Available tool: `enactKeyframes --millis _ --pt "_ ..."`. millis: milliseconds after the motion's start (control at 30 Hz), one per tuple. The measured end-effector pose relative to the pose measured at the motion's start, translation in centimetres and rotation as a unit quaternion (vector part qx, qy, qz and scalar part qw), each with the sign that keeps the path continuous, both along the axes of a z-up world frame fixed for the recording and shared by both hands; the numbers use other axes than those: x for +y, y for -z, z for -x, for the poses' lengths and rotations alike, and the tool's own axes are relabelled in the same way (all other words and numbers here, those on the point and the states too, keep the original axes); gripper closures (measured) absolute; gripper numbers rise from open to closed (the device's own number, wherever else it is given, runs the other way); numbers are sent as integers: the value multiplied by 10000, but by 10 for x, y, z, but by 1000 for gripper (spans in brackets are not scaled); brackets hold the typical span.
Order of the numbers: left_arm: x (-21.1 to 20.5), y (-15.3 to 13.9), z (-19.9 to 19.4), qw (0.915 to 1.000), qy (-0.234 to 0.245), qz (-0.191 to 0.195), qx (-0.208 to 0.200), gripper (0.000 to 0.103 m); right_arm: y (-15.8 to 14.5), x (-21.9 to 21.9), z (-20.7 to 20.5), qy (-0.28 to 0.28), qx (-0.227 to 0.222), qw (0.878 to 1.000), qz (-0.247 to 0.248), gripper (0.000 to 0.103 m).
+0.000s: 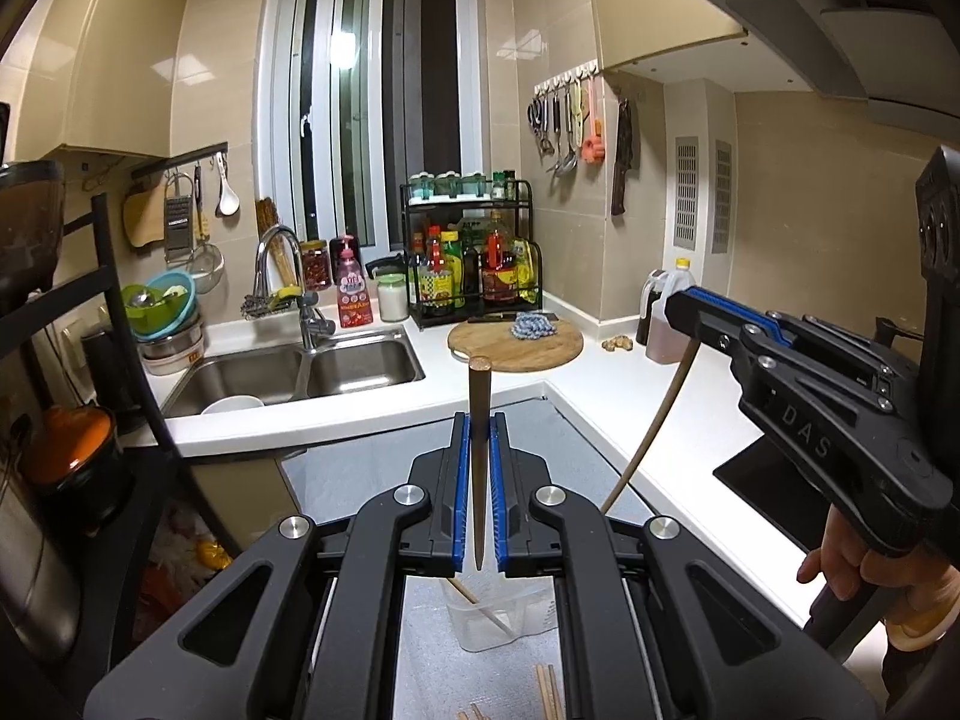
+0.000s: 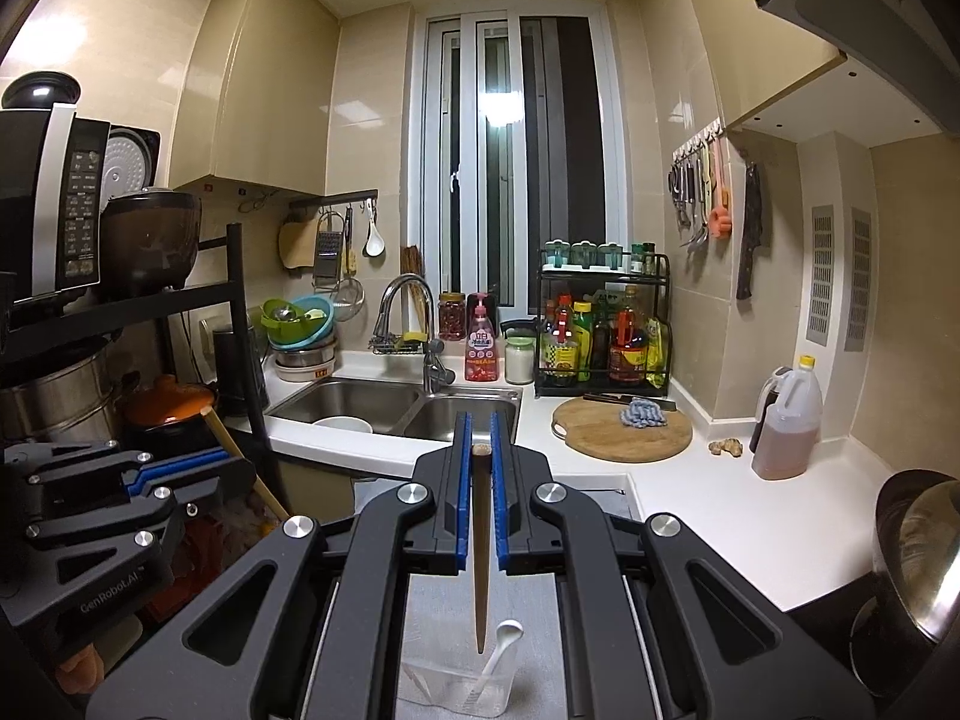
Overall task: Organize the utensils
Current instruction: 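Lift and carry both chopsticks over the clear container, then open both tools to drop the chopsticks into the container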
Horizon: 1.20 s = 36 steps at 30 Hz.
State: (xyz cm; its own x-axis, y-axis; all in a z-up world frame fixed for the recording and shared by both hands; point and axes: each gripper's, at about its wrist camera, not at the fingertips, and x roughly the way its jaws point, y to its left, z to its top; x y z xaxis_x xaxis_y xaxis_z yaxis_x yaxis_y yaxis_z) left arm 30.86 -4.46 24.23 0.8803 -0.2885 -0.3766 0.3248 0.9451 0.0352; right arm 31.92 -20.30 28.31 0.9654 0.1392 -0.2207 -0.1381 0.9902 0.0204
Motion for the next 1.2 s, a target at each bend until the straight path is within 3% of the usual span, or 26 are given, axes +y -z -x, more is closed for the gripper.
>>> enactKeyframes --millis 333,700,767,800,833,1000,1200 --pt "0 51 -33 9987 -72 -32 511 96 48 0 -31 8 450 9989 -140 97" --pt "1 79 -48 9966 -157 -59 802 96 87 -1 -42 37 828 9965 -106 96" --pt "2 82 -48 9962 -199 -64 851 73 92 -1 -42 -22 904 9958 -112 86" --pt "3 82 -46 9959 -288 -72 856 32 94 -1 -41 -36 957 9953 -110 78" --pt "7 81 -41 9960 -500 -57 737 15 95 -2 -38 -27 989 9950 -128 59" --pt "12 75 -22 9959 -773 -177 444 11 100 -9 -18 96 954 9949 -304 47" --pt "18 83 3 9940 -886 -215 611 10 105 -15 15 328 924 9941 -468 36"
